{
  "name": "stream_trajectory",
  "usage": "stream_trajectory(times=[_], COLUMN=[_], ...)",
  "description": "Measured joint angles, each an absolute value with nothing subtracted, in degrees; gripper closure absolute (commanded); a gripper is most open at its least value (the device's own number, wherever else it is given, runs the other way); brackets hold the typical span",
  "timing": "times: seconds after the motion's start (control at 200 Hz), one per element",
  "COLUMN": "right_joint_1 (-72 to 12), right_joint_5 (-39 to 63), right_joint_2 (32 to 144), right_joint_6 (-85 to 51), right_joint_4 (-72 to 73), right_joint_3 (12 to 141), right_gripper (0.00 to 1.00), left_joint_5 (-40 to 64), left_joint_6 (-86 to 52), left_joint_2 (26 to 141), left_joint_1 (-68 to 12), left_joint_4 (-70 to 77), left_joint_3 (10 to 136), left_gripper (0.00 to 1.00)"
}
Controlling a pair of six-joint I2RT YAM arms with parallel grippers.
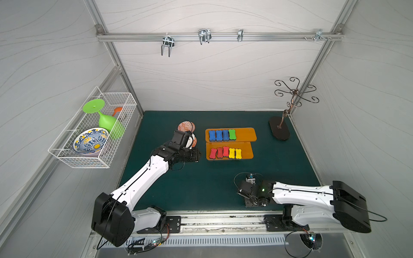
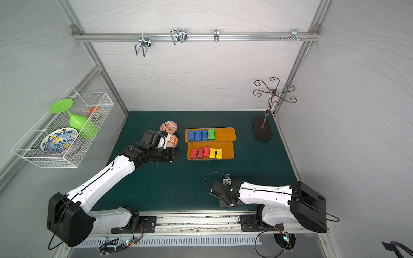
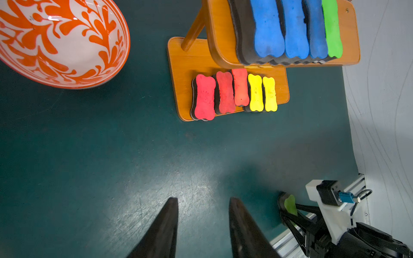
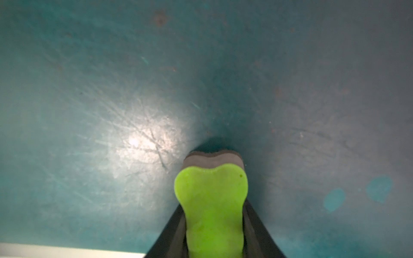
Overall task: Remove the whiteboard erasers from the shelf
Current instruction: Place the whiteboard eraser at the center of the board, then pick up the whiteboard eraser from the shelf.
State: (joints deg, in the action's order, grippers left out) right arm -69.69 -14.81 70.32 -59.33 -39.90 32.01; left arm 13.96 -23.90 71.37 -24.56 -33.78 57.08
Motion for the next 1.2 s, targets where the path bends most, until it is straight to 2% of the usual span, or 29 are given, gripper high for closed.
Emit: stream_trajectory(times=[0.18, 0.285, 0.45, 0.615, 0.78, 0.99, 1.2], right_joint_1=[-68.7, -64.8, -52.6, -43.1, -37.4, -33.6, -32.9], right_joint_5=[-15.0, -14.8, -12.7, -9.0, -5.6, -3.3, -2.2], right_joint_2=[68.0, 64.1, 63.0, 73.7, 86.3, 96.3, 101.2], right_joint_6=[-59.0, -55.0, -44.5, -32.8, -24.5, -19.0, -16.8], right_joint_4=[-43.8, -46.9, -47.2, -45.1, -41.9, -40.7, -40.3], right_joint_3=[33.6, 37.8, 49.7, 65.5, 78.9, 90.6, 95.1], right_gripper=[0.31, 0.30, 0.31, 0.32, 0.33, 0.33, 0.37], left_joint_5=[13.6, 13.7, 12.6, 9.2, 5.7, 3.4, 3.3], left_joint_6=[-23.9, -24.4, -24.6, -23.7, -22.4, -21.1, -20.6], left_joint_2=[71.4, 72.1, 74.8, 78.3, 81.4, 83.1, 83.3], left_joint_1=[-24.6, -24.6, -24.6, -25.0, -25.3, -25.3, -25.2], left_joint_4=[-33.9, -34.1, -35.1, -36.0, -37.2, -37.5, -37.5], left_joint_3=[57.2, 58.2, 63.5, 69.5, 73.5, 74.3, 74.3], left_gripper=[0.59, 0.59, 0.60, 0.60, 0.60, 0.60, 0.60])
